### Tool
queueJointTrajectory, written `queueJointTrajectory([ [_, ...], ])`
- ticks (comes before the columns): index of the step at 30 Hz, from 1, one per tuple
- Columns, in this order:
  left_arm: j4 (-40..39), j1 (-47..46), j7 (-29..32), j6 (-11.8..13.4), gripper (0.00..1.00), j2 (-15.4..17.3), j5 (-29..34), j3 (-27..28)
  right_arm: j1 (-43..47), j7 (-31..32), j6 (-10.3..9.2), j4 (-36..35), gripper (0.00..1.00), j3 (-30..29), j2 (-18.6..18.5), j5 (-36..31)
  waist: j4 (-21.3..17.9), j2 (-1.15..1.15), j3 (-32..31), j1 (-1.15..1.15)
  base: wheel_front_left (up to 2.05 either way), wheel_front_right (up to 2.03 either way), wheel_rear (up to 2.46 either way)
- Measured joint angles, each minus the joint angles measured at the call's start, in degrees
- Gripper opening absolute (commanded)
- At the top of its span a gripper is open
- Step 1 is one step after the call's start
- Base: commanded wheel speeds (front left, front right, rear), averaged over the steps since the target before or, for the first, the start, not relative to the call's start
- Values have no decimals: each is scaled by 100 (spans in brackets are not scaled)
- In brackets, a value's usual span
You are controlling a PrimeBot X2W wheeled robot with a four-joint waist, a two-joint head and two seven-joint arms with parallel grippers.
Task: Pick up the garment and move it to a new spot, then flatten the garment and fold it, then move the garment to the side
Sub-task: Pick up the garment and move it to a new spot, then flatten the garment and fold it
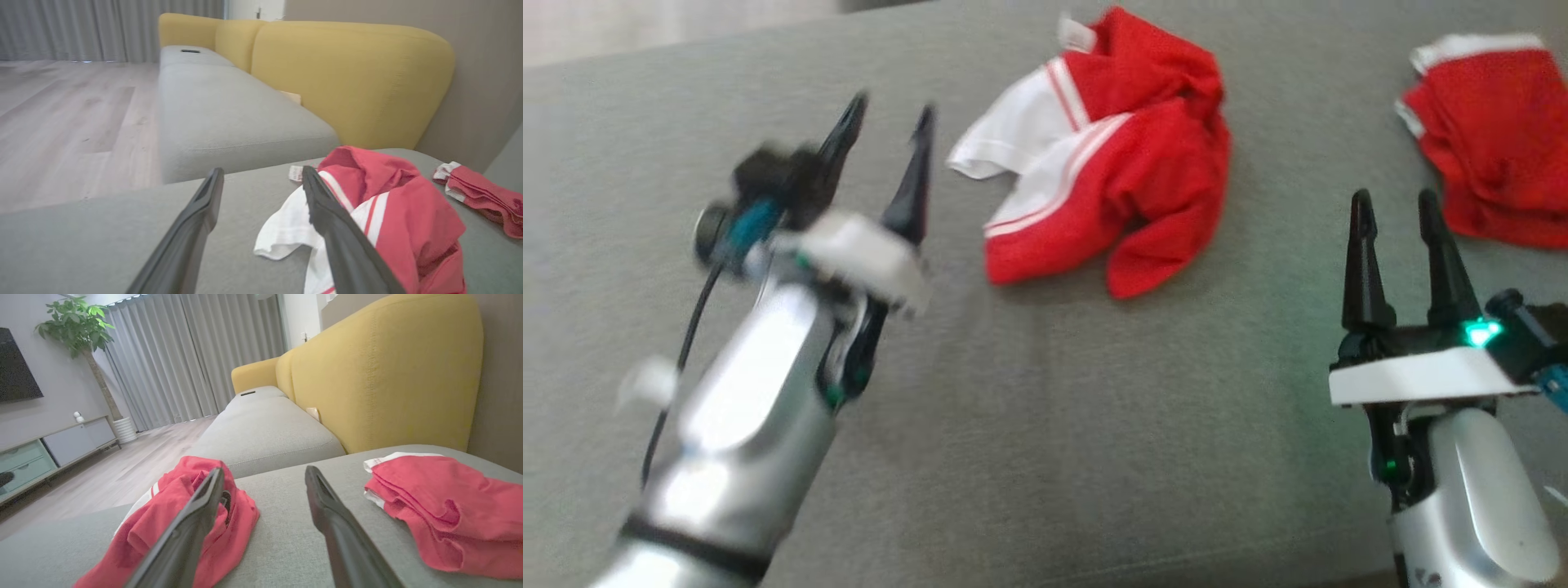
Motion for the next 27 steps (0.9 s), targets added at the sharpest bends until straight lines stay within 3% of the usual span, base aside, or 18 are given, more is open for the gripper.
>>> queueJointTrajectory([
  [8, -1532, 1917, -1, 127, 100, 208, 280, 1071, 322, 18, 0, 151, 100, -81, 1, -109, 588, 0, -442, 0, 0, 0, 0],
  [14, -2011, 3016, -19, -35, 100, -171, 486, 1595, 576, 68, 0, 275, 100, -87, 1, -93, 876, 0, -727, 0, 0, 0, 0],
  [22, -2023, 3205, -24, -438, 100, -575, 866, 1895, 654, 194, 0, 403, 100, -81, 3, -87, 1085, 0, -800, 0, 0, 0, 0],
  [27, -1926, 3204, -25, -632, 100, -720, 1022, 1944, 611, 525, 0, 912, 100, 14, 4, -129, 1190, 0, -697, 0, 0, 0, 0],
])
